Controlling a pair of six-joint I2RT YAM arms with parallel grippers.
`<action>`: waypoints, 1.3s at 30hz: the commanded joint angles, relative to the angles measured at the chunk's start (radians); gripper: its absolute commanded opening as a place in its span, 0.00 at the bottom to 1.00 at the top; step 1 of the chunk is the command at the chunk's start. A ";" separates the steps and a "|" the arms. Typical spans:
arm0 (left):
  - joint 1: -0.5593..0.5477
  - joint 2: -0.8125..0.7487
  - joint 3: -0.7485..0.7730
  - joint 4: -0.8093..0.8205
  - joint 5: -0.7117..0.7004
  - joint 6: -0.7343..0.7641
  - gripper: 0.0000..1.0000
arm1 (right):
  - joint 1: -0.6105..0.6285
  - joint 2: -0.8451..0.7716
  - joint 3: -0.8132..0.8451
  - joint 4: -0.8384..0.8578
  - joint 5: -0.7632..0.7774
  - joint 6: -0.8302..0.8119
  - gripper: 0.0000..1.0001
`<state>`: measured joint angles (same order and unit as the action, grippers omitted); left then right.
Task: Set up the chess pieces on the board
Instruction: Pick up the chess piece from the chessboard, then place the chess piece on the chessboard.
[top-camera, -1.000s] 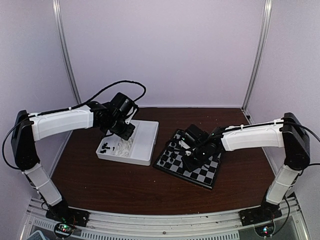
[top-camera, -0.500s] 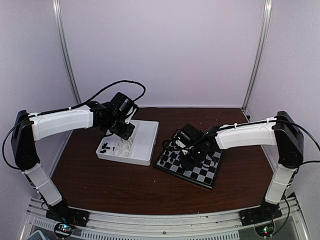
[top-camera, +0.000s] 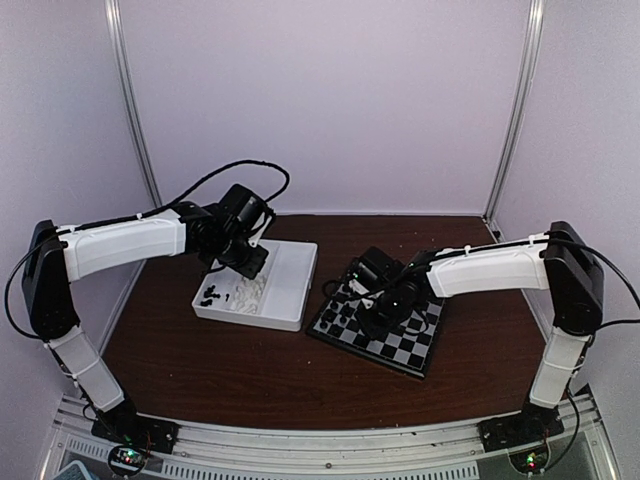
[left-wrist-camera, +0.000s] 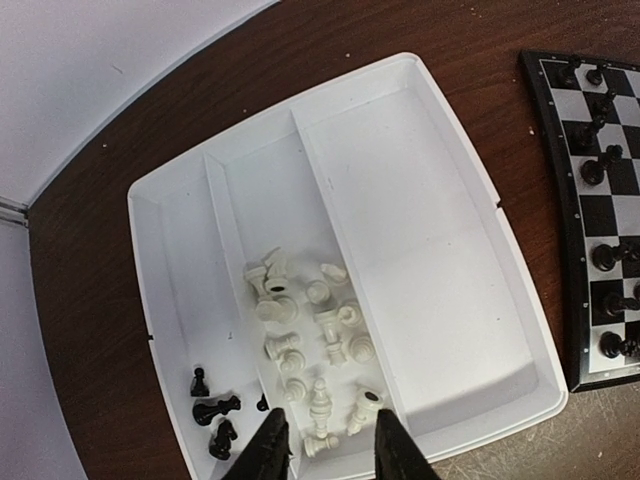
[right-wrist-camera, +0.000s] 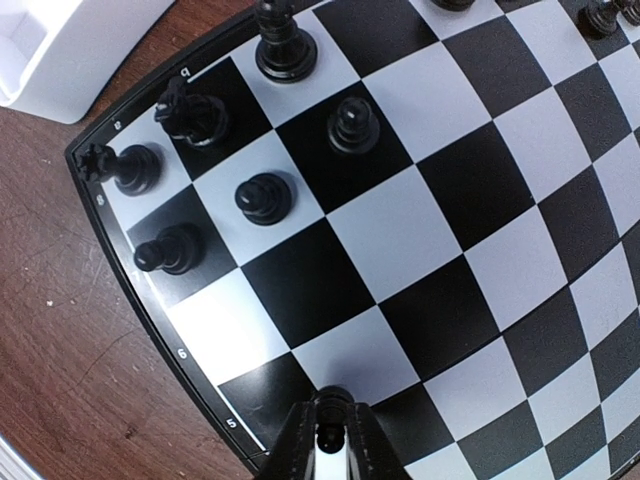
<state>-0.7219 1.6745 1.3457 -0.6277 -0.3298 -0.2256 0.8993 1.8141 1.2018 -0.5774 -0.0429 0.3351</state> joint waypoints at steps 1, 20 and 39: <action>0.010 -0.002 -0.011 0.039 -0.006 0.014 0.31 | 0.006 0.011 0.026 -0.011 0.026 -0.012 0.15; 0.010 -0.008 -0.013 0.036 -0.010 0.014 0.30 | -0.004 -0.003 0.104 -0.058 0.143 -0.060 0.06; 0.013 -0.022 -0.011 0.023 -0.028 0.019 0.30 | -0.090 0.128 0.294 -0.020 0.106 -0.145 0.05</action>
<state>-0.7189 1.6745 1.3422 -0.6285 -0.3386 -0.2245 0.8227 1.9125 1.4597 -0.6151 0.0685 0.2092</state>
